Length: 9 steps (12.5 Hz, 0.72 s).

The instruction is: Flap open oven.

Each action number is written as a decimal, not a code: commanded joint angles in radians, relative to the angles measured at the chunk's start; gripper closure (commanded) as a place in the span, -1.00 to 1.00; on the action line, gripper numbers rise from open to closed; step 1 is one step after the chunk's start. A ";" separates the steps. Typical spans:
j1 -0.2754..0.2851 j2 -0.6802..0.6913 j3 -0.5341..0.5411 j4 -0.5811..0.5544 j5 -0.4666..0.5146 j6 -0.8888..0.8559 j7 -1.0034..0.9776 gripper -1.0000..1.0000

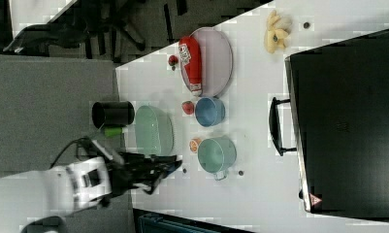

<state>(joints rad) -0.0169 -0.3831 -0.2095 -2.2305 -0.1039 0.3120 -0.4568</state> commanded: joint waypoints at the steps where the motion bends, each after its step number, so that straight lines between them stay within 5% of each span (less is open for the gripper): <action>1: -0.037 0.042 -0.068 -0.033 -0.049 0.101 -0.306 0.65; 9: -0.056 0.255 -0.197 -0.040 -0.067 0.389 -0.513 0.65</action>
<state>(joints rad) -0.0636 -0.1156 -0.4058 -2.2676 -0.1708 0.6724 -0.8896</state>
